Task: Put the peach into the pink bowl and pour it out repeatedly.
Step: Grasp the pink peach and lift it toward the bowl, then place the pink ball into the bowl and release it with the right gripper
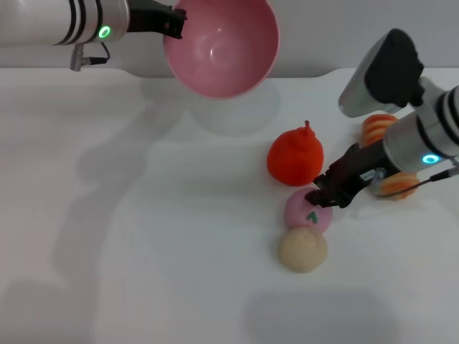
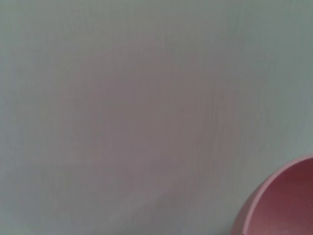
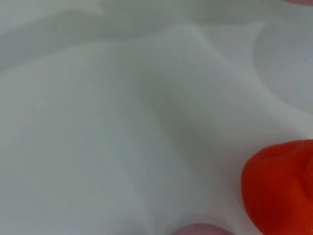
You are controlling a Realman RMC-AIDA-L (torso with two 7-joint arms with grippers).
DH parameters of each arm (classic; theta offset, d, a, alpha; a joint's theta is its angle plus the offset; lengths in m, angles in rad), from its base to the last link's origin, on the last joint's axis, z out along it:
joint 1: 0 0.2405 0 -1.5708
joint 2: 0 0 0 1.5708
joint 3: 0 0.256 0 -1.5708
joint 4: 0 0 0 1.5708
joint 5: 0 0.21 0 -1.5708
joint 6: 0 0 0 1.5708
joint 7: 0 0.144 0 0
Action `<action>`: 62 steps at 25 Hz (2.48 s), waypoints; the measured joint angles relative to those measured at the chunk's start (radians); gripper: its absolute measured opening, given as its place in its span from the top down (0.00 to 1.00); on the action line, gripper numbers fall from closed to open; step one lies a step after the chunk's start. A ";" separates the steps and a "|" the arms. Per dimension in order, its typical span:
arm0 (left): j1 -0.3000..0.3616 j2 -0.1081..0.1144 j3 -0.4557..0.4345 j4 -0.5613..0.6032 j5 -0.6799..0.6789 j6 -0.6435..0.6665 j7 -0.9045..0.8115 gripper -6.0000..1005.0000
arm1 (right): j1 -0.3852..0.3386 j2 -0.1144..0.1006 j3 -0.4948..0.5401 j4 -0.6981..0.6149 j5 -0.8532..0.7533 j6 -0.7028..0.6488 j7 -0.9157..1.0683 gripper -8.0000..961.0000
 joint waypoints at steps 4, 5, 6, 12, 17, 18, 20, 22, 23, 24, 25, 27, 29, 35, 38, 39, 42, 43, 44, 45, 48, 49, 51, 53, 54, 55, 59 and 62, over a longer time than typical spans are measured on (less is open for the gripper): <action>-0.006 -0.001 0.012 0.004 0.000 0.009 -0.003 0.95 | 0.024 0.000 -0.035 0.086 0.020 0.067 0.007 0.68; -0.006 -0.001 0.012 0.004 0.000 0.009 -0.003 0.95 | 0.030 0.000 -0.042 0.103 0.030 0.079 0.007 0.68; -0.008 -0.001 0.014 0.004 0.000 0.011 -0.003 0.95 | 0.033 0.000 -0.048 0.115 0.040 0.087 0.007 0.68; -0.015 -0.002 0.019 0.005 0.000 0.012 0.000 0.95 | 0.043 0.000 -0.064 0.140 0.073 0.104 0.008 0.68; -0.016 -0.001 0.019 0.005 0.000 0.004 0.004 0.95 | 0.045 0.000 -0.057 0.144 0.075 0.108 0.010 0.76; -0.016 -0.001 0.018 0.005 0.000 0.003 0.004 0.95 | 0.045 0.000 -0.055 0.144 0.075 0.108 0.012 0.79; -0.016 -0.001 0.018 0.005 0.000 0.003 0.004 0.95 | 0.045 -0.001 -0.054 0.141 0.075 0.110 0.021 0.85; -0.016 0.000 0.018 0.005 0.000 0.001 0.004 0.95 | 0.045 -0.002 -0.054 0.137 0.074 0.110 0.024 0.91; -0.016 0.000 0.018 0.004 0.000 0.001 0.004 0.95 | 0.045 -0.003 -0.054 0.133 0.074 0.110 0.025 0.94; -0.016 0.000 0.018 0.004 0.000 0.001 0.004 0.95 | 0.045 -0.003 -0.053 0.128 0.074 0.107 0.025 0.97; -0.016 0.000 0.017 0.004 0.000 0.001 0.004 0.95 | 0.041 -0.003 -0.052 0.112 0.074 0.100 0.027 0.97; -0.016 0.001 0.015 0.004 0.000 0.001 0.004 0.95 | 0.027 -0.004 -0.049 0.060 0.074 0.074 0.033 0.97; -0.016 0.001 0.013 0.003 0.000 0.001 0.004 0.95 | 0.000 -0.004 -0.046 -0.034 0.075 0.026 0.045 0.97; -0.016 0.001 0.019 -0.002 0.000 0.025 0.004 0.95 | -0.077 -0.005 -0.022 -0.388 0.075 -0.110 0.080 0.97; -0.016 0.001 0.024 -0.003 0.000 0.030 0.004 0.95 | -0.087 -0.004 0.006 -0.567 0.085 -0.148 0.086 0.97; -0.016 0.001 0.028 -0.004 0.000 0.032 0.004 0.95 | -0.086 -0.003 0.010 -0.600 0.088 -0.152 0.086 0.97; -0.013 0.000 0.045 -0.004 0.000 0.047 -0.002 0.95 | -0.083 -0.002 0.017 -0.662 0.091 -0.148 0.086 0.96; -0.011 -0.001 0.054 -0.004 0.000 0.054 -0.004 0.95 | -0.081 -0.001 0.020 -0.689 0.091 -0.138 0.087 0.96; -0.011 -0.001 0.059 -0.004 0.000 0.058 -0.005 0.95 | -0.078 -0.001 0.022 -0.702 0.091 -0.126 0.087 0.96; -0.011 -0.002 0.066 -0.003 0.000 0.067 -0.006 0.95 | -0.074 -0.001 0.023 -0.710 0.091 -0.113 0.087 0.96; -0.013 -0.004 0.092 0.001 0.000 0.109 -0.009 0.95 | -0.056 -0.003 0.021 -0.695 0.089 -0.067 0.087 0.96; -0.016 -0.005 0.100 0.003 0.000 0.124 -0.010 0.95 | -0.051 -0.003 0.019 -0.681 0.087 -0.052 0.086 0.96; -0.024 -0.006 0.117 0.005 0.000 0.169 -0.018 0.95 | -0.046 -0.004 0.015 -0.647 0.084 -0.015 0.085 0.96; -0.028 -0.006 0.122 0.008 0.001 0.201 -0.027 0.95 | -0.043 -0.005 0.012 -0.614 0.083 0.012 0.082 0.96; -0.032 -0.006 0.124 0.011 0.007 0.226 -0.036 0.95 | -0.039 -0.005 0.011 -0.595 0.083 0.020 0.080 0.96; -0.039 -0.005 0.123 0.017 0.022 0.252 -0.049 0.95 | -0.034 -0.006 0.011 -0.578 0.083 0.024 0.076 0.96; -0.056 -0.006 0.124 0.028 0.073 0.300 -0.086 0.95 | -0.019 -0.006 -0.002 -0.526 0.088 0.029 0.057 0.96; -0.069 -0.006 0.121 0.030 0.089 0.323 -0.100 0.95 | -0.014 -0.006 -0.022 -0.508 0.089 0.026 0.053 0.96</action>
